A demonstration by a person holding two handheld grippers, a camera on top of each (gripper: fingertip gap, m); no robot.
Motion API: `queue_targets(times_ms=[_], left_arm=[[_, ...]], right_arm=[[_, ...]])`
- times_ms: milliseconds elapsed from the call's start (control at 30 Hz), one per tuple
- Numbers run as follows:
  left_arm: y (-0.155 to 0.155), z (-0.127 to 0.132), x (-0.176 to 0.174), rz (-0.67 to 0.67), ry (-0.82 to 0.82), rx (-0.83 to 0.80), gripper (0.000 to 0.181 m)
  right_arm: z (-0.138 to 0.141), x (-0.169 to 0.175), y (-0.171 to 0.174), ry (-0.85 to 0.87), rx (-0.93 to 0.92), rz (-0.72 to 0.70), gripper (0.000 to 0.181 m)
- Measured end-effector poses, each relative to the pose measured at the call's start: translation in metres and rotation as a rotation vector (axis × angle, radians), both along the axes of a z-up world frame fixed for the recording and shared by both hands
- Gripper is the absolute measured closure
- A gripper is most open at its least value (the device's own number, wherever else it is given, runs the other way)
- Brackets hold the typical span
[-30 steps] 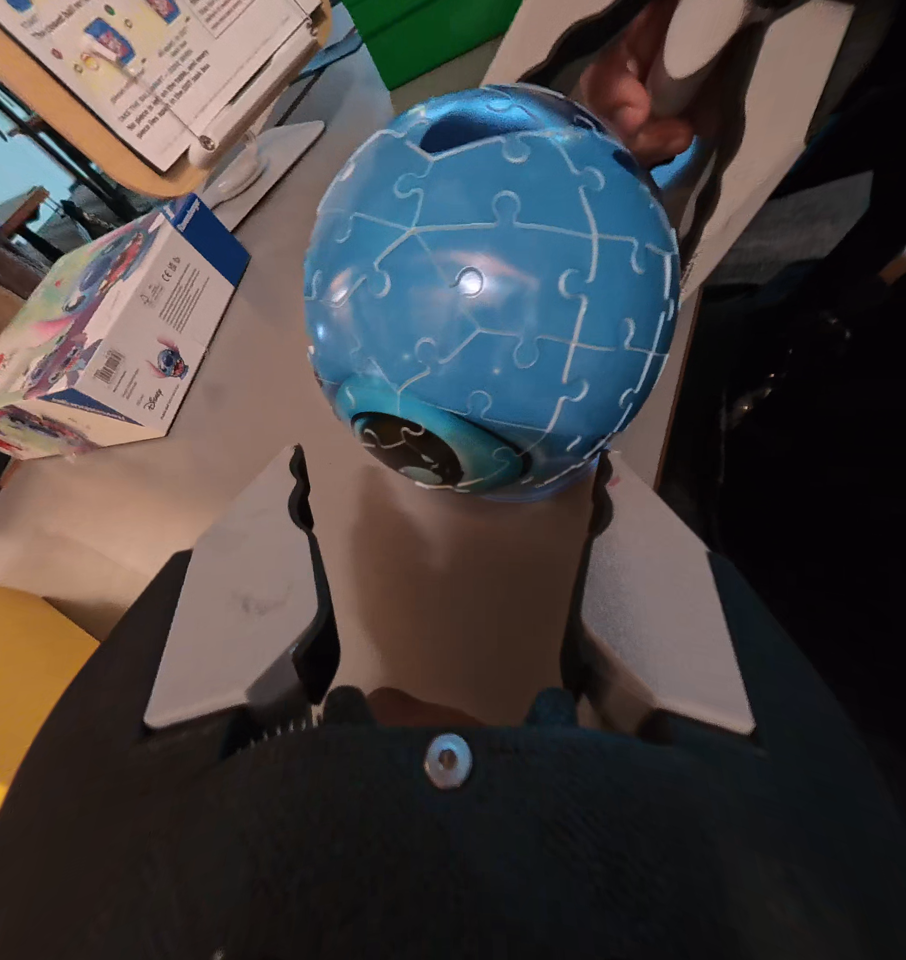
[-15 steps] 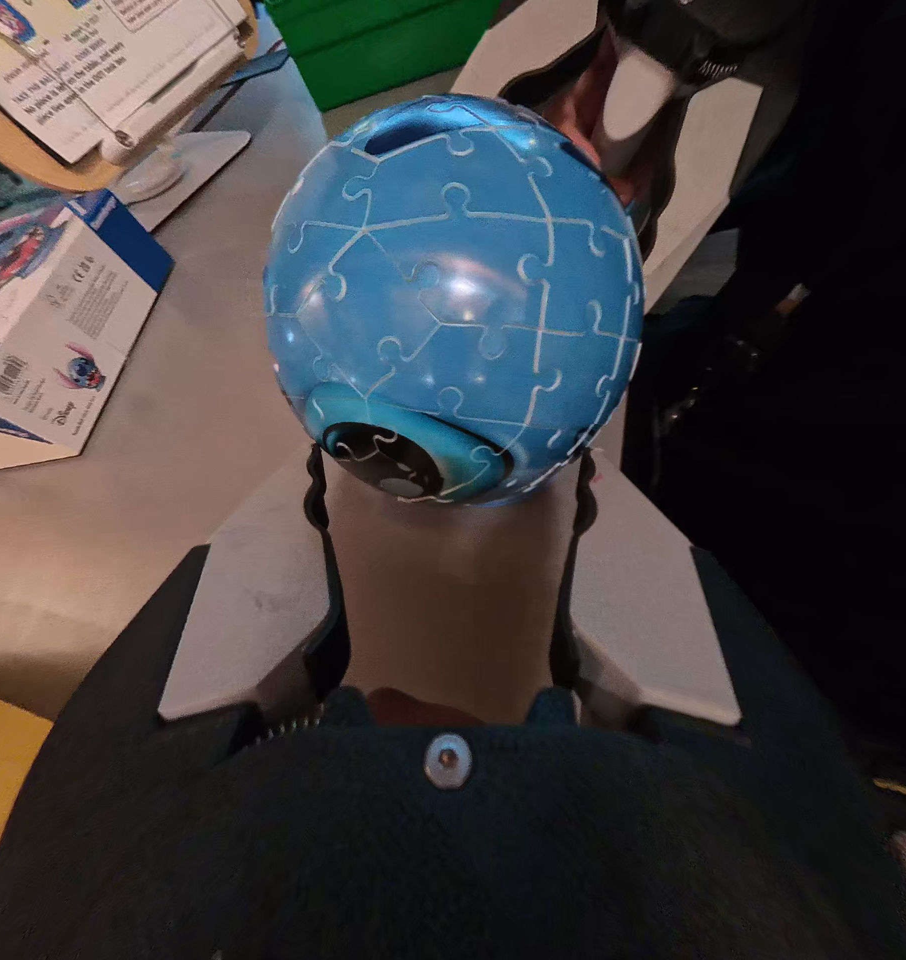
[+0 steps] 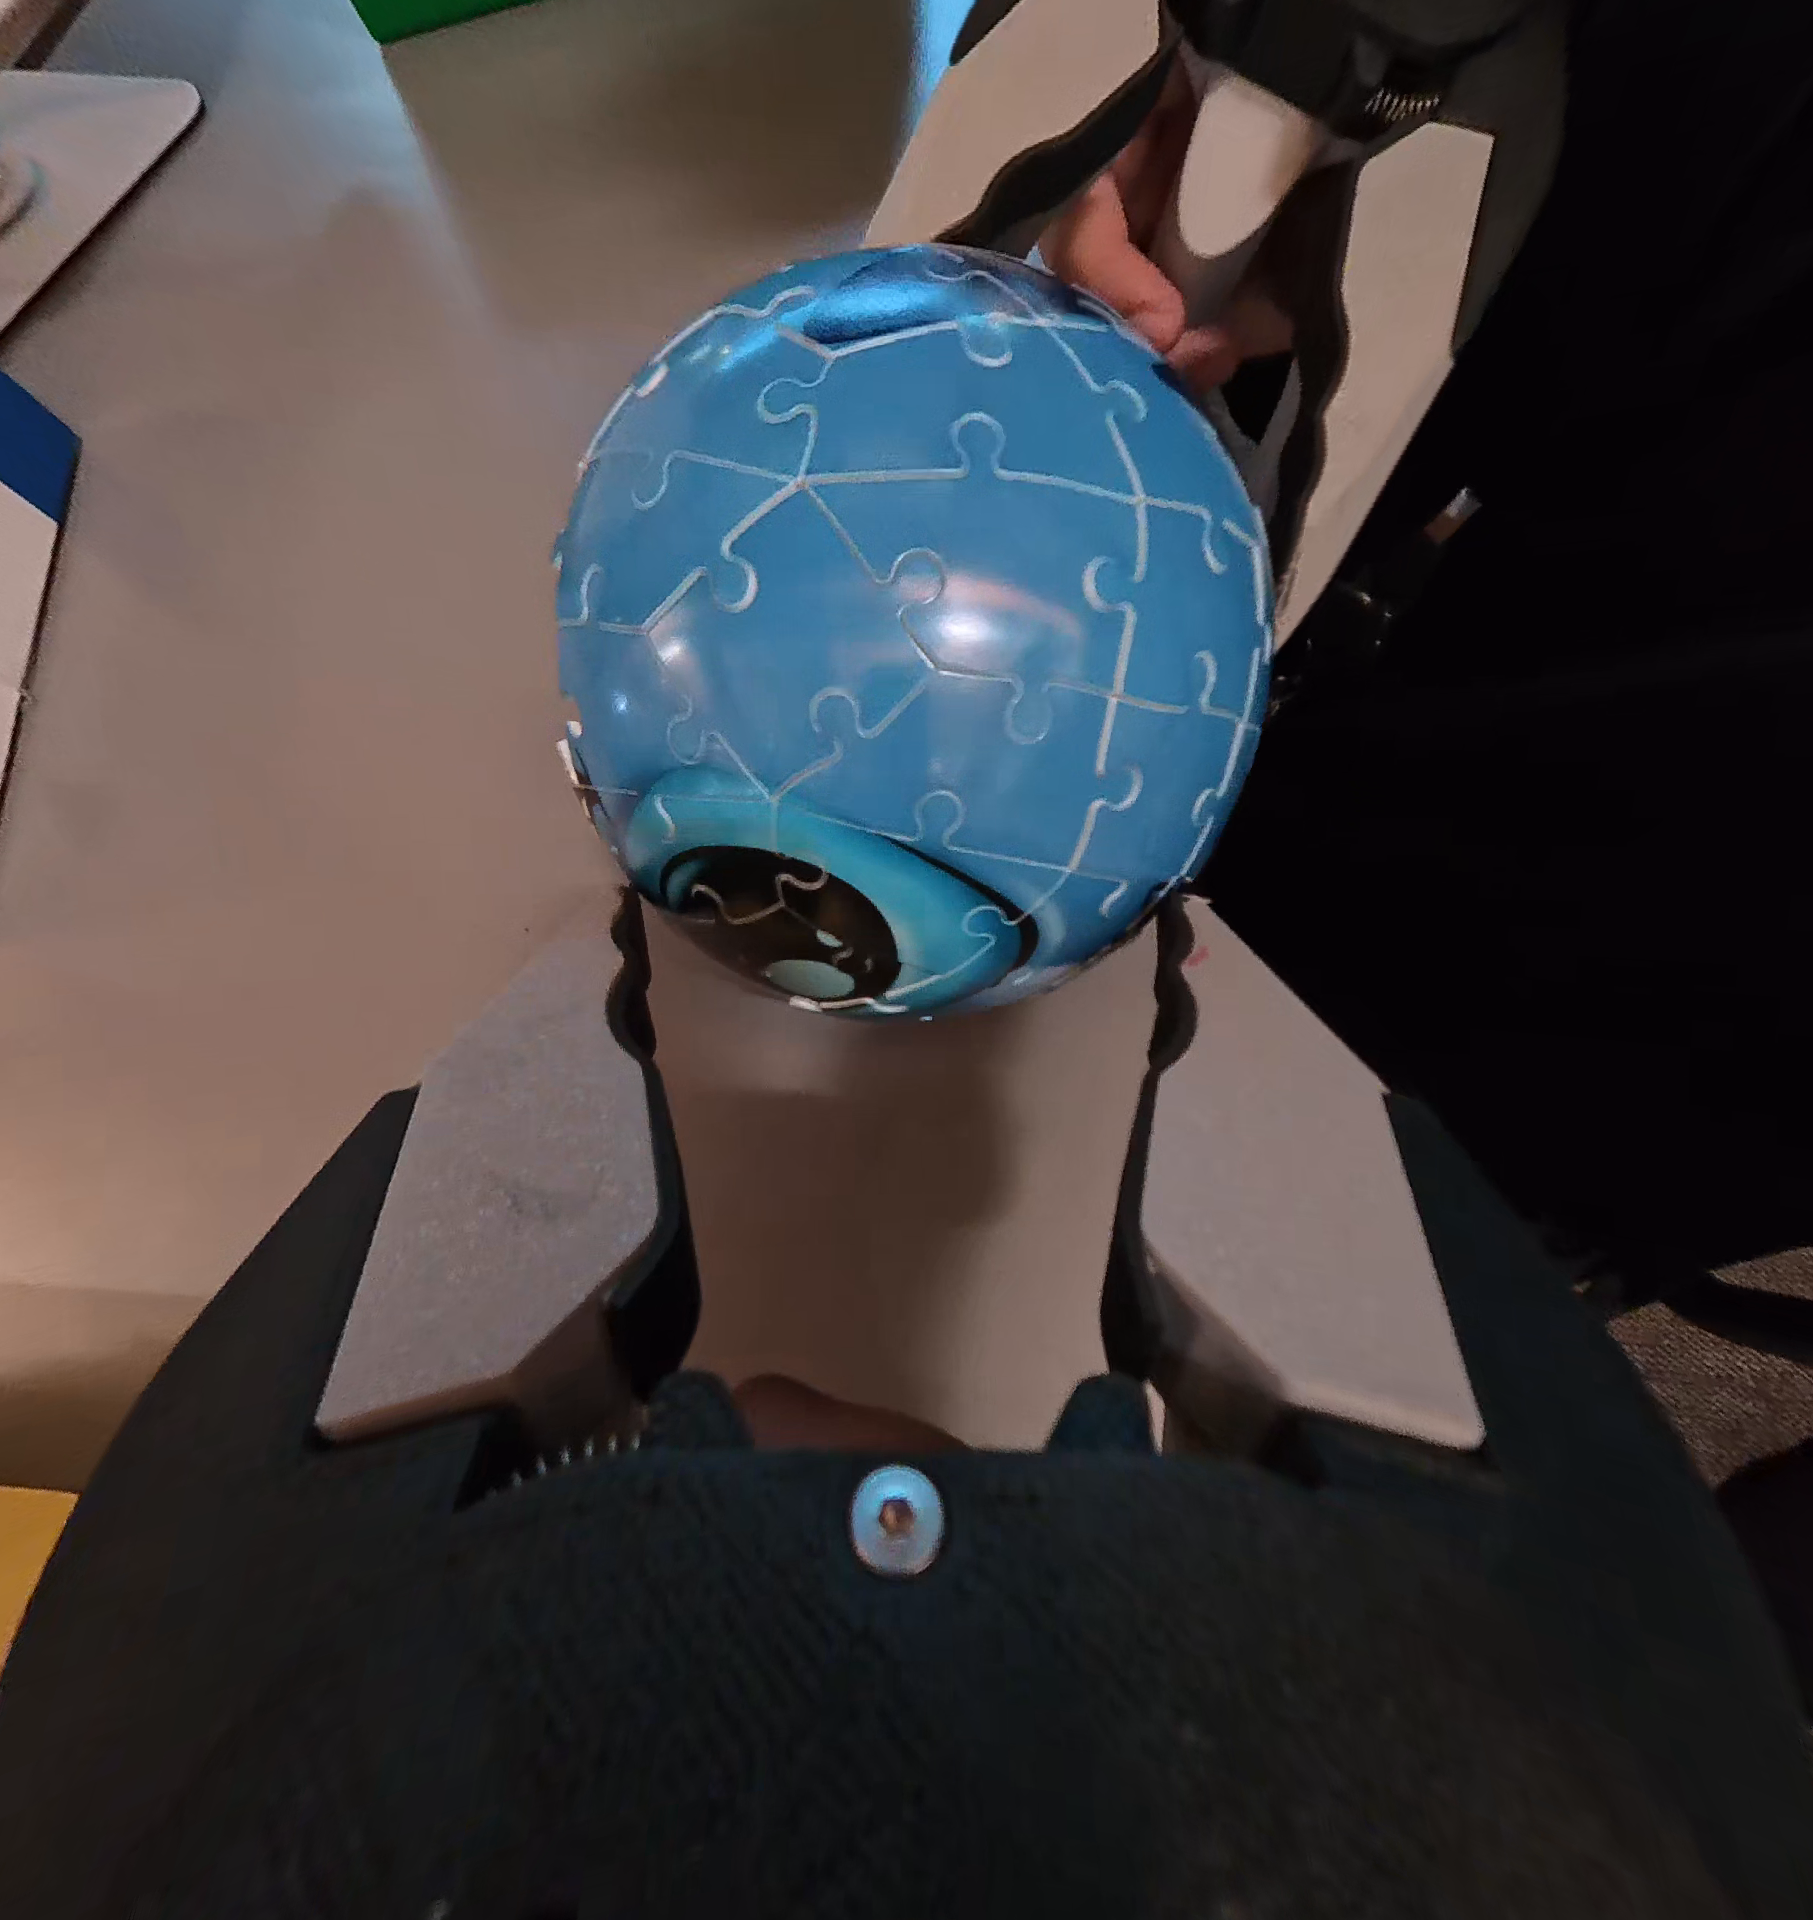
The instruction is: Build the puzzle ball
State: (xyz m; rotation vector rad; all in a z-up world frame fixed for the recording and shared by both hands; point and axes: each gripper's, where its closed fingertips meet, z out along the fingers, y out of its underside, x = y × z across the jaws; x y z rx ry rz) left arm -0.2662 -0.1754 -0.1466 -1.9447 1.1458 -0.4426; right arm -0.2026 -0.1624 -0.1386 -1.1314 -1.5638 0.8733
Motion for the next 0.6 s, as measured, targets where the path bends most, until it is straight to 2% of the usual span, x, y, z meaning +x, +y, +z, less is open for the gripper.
queue_targets(times_ms=[133, 233, 367, 500, 600], left_arm=[[0.002, -0.001, -0.008, 0.024, 0.024, -0.006, 0.086], [0.001, -0.001, -0.02, 0.096, 0.027, -0.003, 0.09], [-0.013, 0.022, -0.029, 0.204, -0.12, 0.072, 0.096], [-0.027, 0.036, -0.029, 0.364, -0.262, 0.117, 0.091], [-0.024, 0.021, -0.026, 0.542, -0.226, 0.098, 0.087]], right_arm=[[-0.004, 0.007, -0.004, -0.035, -0.003, 0.034, 0.08], [-0.011, 0.013, -0.009, -0.074, -0.042, 0.099, 0.082], [-0.008, 0.024, -0.009, -0.086, -0.025, 0.186, 0.082], [0.004, 0.036, 0.019, -0.053, 0.019, 0.262, 0.086], [-0.007, 0.037, 0.036, -0.136, -0.043, 0.352, 0.091]])
